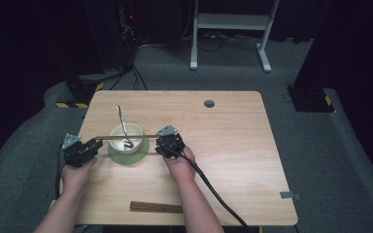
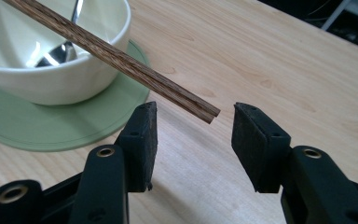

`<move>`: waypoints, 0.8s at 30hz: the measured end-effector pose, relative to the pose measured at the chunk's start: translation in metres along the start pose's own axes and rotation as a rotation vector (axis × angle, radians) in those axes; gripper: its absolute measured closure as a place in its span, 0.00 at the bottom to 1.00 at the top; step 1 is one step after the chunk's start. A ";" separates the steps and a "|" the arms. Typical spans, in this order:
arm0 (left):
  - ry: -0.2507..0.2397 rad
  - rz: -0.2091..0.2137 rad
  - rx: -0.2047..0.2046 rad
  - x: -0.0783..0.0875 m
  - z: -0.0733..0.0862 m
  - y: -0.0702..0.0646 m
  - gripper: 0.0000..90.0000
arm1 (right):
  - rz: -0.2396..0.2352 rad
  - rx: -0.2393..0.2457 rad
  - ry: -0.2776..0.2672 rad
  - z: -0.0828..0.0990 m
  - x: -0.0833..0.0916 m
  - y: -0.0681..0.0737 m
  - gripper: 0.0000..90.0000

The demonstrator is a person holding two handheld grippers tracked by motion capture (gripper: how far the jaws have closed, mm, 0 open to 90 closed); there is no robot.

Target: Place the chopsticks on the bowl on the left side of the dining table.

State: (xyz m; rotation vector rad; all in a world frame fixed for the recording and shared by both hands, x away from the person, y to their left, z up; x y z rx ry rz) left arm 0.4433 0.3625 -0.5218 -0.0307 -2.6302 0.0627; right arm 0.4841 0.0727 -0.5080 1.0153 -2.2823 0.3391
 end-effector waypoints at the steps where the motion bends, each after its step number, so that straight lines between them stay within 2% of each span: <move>1: -0.001 -0.001 -0.002 0.000 0.000 0.000 0.72 | -0.001 -0.004 0.000 0.001 0.002 0.000 0.59; 5: -0.003 -0.005 0.008 0.001 -0.001 0.000 0.73 | 0.005 -0.002 0.004 0.005 0.005 0.000 0.67; 8: -0.005 -0.010 0.011 0.001 -0.001 0.000 0.76 | -0.005 -0.022 0.007 0.006 0.005 -0.001 0.72; 13: -0.006 -0.013 0.018 0.000 -0.001 0.001 0.83 | 0.006 -0.011 0.009 0.009 0.005 0.000 0.73; 16: -0.003 -0.018 0.019 0.000 0.000 0.002 0.84 | 0.012 -0.004 0.010 0.010 0.005 0.001 0.75; 20: -0.002 -0.025 0.019 0.000 0.000 0.002 0.84 | 0.026 -0.008 0.003 0.011 0.006 0.000 0.85; 24: 0.000 -0.028 0.020 -0.001 0.000 0.003 0.84 | 0.024 -0.015 0.001 0.011 0.006 -0.001 0.90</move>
Point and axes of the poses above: each handheld gripper's, and its own axes: x roughly backward along the jaws, z roughly out of its underside, y roughly to its left, the point moved 6 cm from there along -x, roughly forward along the jaws, and after that the axes turned 12 degrees about -z, right-handed, at the moved point
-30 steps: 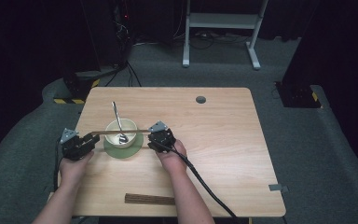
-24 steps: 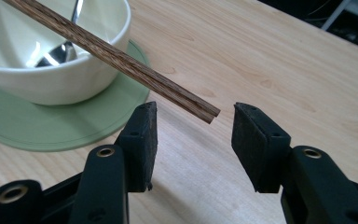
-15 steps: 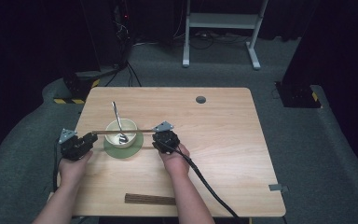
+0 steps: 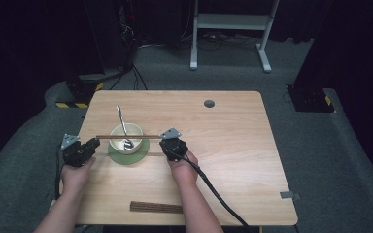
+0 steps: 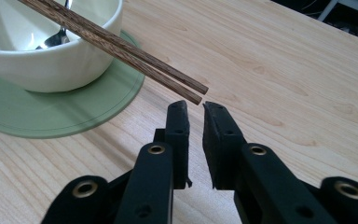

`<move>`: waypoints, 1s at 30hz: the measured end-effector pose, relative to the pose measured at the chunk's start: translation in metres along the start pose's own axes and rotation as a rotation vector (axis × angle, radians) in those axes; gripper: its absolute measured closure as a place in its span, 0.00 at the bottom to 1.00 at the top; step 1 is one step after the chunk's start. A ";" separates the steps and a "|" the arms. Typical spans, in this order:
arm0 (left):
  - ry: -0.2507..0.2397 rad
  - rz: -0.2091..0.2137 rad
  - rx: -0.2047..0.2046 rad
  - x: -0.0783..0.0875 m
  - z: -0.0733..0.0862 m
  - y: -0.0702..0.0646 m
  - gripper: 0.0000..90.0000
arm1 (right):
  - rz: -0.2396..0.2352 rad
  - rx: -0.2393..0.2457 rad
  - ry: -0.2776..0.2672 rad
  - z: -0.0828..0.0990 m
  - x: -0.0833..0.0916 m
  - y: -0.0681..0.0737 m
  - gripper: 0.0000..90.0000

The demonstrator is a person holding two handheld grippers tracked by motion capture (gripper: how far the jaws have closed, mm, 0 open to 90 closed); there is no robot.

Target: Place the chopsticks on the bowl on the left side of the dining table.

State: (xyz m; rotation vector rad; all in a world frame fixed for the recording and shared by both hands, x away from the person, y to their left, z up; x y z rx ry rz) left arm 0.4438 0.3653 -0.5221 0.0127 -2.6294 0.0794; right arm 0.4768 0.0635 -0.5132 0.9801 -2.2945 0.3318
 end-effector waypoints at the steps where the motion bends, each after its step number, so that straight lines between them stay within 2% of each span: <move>1: 0.000 0.001 0.001 0.000 0.000 0.000 0.85 | 0.000 0.001 -0.001 0.000 0.000 0.000 0.90; 30: -0.003 -0.007 -0.009 0.001 0.000 -0.001 0.87 | 0.016 0.004 -0.023 -0.003 -0.004 -0.003 0.93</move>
Point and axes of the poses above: each handheld gripper's, and its own axes: x roughly backward along the jaws, z roughly out of its underside, y roughly to its left, the point moved 6 cm from there along -x, roughly forward along the jaws, and after that the axes turned 12 degrees about -z, right-handed, at the moved point
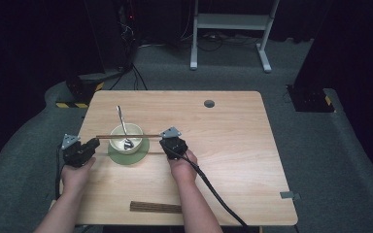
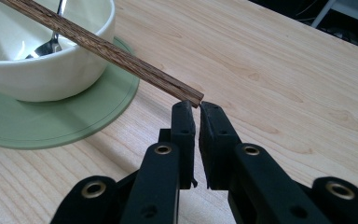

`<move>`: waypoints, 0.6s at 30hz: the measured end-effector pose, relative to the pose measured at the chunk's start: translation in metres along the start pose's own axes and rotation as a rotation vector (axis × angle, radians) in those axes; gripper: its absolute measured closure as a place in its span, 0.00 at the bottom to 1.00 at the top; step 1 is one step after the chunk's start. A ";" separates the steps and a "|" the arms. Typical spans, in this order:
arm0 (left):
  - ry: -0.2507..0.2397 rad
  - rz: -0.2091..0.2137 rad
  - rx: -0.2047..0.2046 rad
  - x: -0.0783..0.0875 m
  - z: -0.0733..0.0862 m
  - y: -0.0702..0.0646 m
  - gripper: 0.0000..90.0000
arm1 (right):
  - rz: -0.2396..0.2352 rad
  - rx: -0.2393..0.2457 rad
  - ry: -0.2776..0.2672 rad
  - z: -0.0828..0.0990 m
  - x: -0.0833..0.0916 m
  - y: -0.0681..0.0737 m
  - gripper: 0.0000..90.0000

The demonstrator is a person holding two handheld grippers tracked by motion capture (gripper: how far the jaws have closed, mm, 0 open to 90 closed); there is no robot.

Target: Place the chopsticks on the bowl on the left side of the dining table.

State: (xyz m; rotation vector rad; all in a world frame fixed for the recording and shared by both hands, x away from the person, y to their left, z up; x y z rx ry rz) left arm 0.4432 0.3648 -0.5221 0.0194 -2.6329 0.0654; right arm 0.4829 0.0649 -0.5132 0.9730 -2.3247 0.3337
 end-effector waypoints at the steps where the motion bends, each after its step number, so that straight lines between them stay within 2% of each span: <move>1: -0.001 0.000 0.000 0.000 0.000 0.000 0.87 | -0.001 0.002 -0.001 0.000 0.000 0.000 0.93; 18: 0.003 0.001 -0.002 -0.001 0.001 0.000 0.88 | 0.003 0.001 -0.005 0.000 -0.001 0.001 0.93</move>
Point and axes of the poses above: each handheld gripper's, and its own axes: x roughly backward along the jaws, z roughly out of its underside, y roughly to its left, the point moved 6 cm from there along -x, roughly forward along the jaws, and after that the axes turned 12 degrees about -z, right-handed, at the moved point
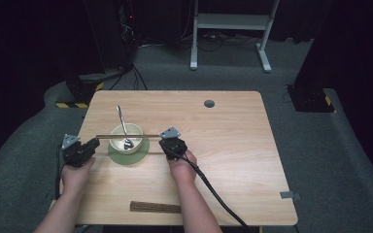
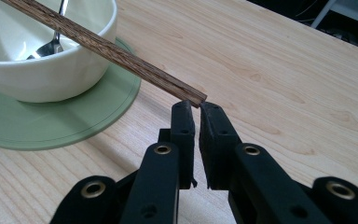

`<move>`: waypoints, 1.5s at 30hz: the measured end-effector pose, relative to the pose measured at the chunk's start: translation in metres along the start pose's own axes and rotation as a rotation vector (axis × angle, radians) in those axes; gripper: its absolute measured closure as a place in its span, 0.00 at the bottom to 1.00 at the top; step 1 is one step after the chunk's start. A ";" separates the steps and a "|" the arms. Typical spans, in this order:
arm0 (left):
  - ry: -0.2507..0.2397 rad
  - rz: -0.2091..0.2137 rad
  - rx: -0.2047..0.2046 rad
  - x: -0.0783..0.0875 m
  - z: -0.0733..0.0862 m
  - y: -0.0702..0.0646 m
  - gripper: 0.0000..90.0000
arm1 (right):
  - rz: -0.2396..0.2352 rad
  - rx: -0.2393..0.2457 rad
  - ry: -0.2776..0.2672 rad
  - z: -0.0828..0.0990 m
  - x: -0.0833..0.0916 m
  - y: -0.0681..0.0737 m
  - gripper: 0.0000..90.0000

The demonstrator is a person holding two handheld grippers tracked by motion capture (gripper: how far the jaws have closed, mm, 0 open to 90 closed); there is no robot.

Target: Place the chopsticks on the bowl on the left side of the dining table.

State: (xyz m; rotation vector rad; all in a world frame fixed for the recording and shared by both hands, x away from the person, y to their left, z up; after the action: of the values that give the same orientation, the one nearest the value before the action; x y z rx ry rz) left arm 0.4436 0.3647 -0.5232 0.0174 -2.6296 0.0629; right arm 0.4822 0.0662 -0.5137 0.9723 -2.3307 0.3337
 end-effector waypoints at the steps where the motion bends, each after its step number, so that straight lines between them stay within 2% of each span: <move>1: 0.000 0.001 0.000 0.000 0.000 0.000 0.88 | 0.000 0.003 0.000 0.000 0.000 0.000 0.93; 16: -0.002 -0.003 -0.001 0.000 0.000 0.000 0.84 | 0.006 0.003 0.000 0.001 0.000 0.000 0.85; 23: 0.000 -0.003 -0.015 0.001 0.002 0.000 0.71 | 0.009 0.002 -0.004 0.002 0.006 -0.001 0.80; 27: 0.001 -0.002 -0.023 0.006 0.004 0.000 0.64 | 0.011 0.001 -0.012 0.003 0.009 0.000 0.73; 29: 0.004 0.001 -0.058 0.011 0.006 -0.005 0.59 | 0.007 -0.007 -0.019 0.004 0.011 0.000 0.70; 33: 0.012 0.020 -0.096 0.021 0.009 -0.012 0.52 | -0.007 -0.011 -0.023 0.009 0.016 0.001 0.61; 38: 0.093 0.092 -0.111 0.030 0.027 -0.022 0.43 | -0.017 -0.030 -0.041 0.020 0.026 -0.001 0.55; 41: 0.118 0.126 -0.111 0.037 0.036 -0.027 0.39 | -0.019 -0.053 -0.034 0.031 0.036 -0.006 0.48; 45: 0.126 0.132 -0.188 0.045 0.049 -0.037 0.34 | -0.034 -0.114 -0.041 0.050 0.055 -0.016 0.41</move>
State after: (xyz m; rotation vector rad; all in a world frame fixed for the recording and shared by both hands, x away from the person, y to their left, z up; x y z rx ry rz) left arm 0.3815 0.3251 -0.5419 -0.2175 -2.4970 -0.1343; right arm 0.4414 0.0020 -0.5206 0.9695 -2.3395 0.1665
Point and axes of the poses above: each handheld gripper's, and its own axes: x roughly backward along the jaws, z roughly out of its underside, y roughly to its left, the point moved 6 cm from there along -x, roughly forward along the jaws, and after that the axes turned 12 degrees about -z, right-handed, at the moved point
